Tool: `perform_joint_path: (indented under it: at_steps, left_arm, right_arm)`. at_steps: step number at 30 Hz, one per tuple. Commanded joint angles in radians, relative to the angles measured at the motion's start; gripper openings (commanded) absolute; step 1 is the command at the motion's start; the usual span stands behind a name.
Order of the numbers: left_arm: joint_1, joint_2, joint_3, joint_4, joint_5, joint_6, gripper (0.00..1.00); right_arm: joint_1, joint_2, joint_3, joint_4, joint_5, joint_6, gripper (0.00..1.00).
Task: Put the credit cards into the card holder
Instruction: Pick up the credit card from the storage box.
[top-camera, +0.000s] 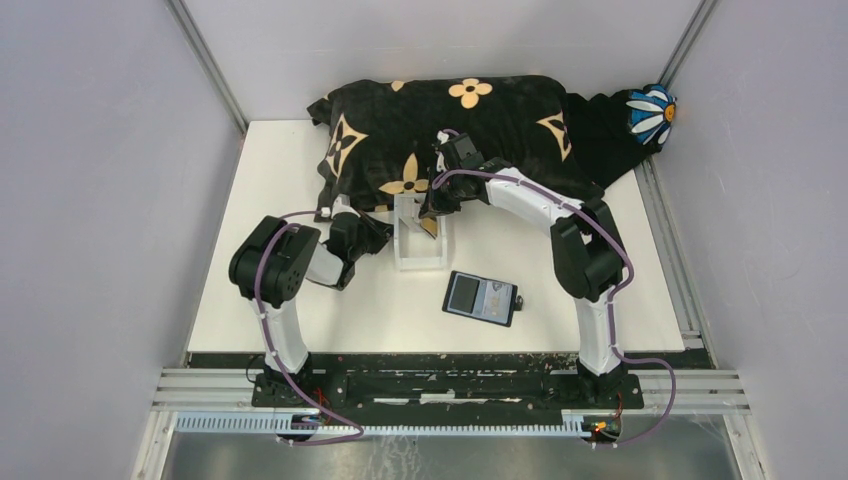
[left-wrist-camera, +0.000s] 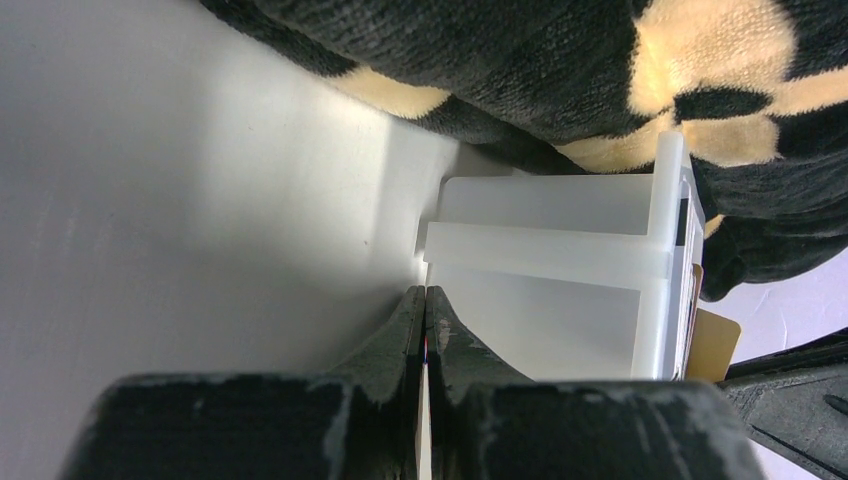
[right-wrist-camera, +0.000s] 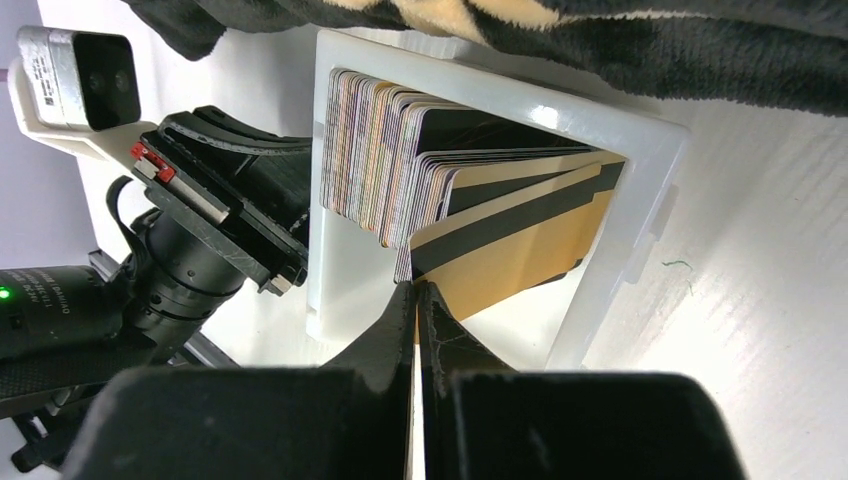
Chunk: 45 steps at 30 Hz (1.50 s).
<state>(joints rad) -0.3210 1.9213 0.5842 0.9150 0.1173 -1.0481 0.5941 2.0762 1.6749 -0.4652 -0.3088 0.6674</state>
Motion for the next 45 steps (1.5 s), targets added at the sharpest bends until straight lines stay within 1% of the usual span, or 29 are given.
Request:
perform_joint_path:
  at_steps: [1,7,14,18,24,28,33,38,42,45]
  left_arm:
    - [-0.023,-0.005,0.014,-0.038,0.048,0.039,0.07]
    - [-0.023,-0.030,0.004,-0.068,0.020,0.044,0.07]
    - [-0.023,-0.071,-0.011,-0.101,-0.023,0.043,0.07]
    - [-0.023,-0.114,-0.029,-0.128,-0.062,0.048,0.10]
    - [-0.022,-0.193,-0.046,-0.188,-0.111,0.069,0.19]
    - [-0.022,-0.267,-0.067,-0.240,-0.149,0.082,0.34]
    - [-0.023,-0.396,-0.092,-0.314,-0.183,0.100,0.47]
    - [-0.023,-0.545,-0.109,-0.387,-0.179,0.119,0.53]
    - [-0.025,-0.642,-0.123,-0.398,-0.142,0.131,0.55]
    - [-0.033,-0.682,-0.130,-0.367,-0.078,0.133,0.56]
  right_arm:
    - [0.018,-0.075,0.032,-0.035,0.029,-0.047,0.01]
    - [0.018,-0.112,0.023,-0.061,0.075,-0.077,0.01]
    - [0.018,-0.145,0.016,-0.080,0.092,-0.096,0.01]
    - [0.019,-0.169,0.003,-0.082,0.098,-0.105,0.01]
    - [0.019,-0.215,-0.031,-0.080,0.103,-0.114,0.01]
    - [0.019,-0.256,-0.062,-0.074,0.107,-0.118,0.01]
    - [0.018,-0.322,-0.113,-0.066,0.105,-0.117,0.01]
    - [0.019,-0.404,-0.176,-0.053,0.103,-0.109,0.01]
    - [0.020,-0.492,-0.262,-0.011,0.076,-0.080,0.01]
    - [0.021,-0.568,-0.341,0.020,0.053,-0.057,0.01]
